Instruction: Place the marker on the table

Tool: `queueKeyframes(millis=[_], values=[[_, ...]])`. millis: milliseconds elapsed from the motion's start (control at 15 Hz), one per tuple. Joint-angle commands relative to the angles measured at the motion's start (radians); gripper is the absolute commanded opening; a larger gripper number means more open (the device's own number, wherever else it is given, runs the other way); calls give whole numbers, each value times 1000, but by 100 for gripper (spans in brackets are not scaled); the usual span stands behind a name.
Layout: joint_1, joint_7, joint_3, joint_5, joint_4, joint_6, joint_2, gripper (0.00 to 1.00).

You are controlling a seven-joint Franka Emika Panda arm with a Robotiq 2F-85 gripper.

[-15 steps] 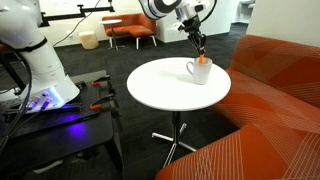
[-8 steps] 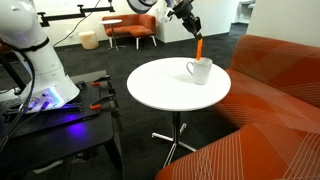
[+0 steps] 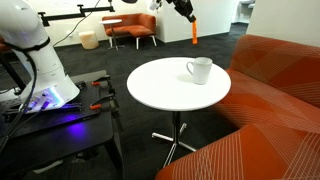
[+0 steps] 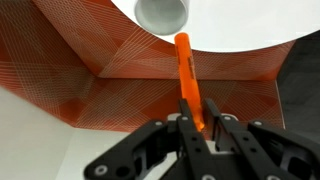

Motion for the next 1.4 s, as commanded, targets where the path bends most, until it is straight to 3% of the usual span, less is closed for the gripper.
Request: queueKeyframes(millis=[0,333,733,1133,1200,1333], values=[[37,99,29,-64,-32,-12,-49,5],[76,99,90,25,-66,-8,-36,5],[99,55,141,213,-90,-60,-47,5],[106,-103,189,559,-33,-256,-14,5],[-49,-141,352,613,-16,-291,-8,5],[-98,-174,419,691,33,-361,17,5]])
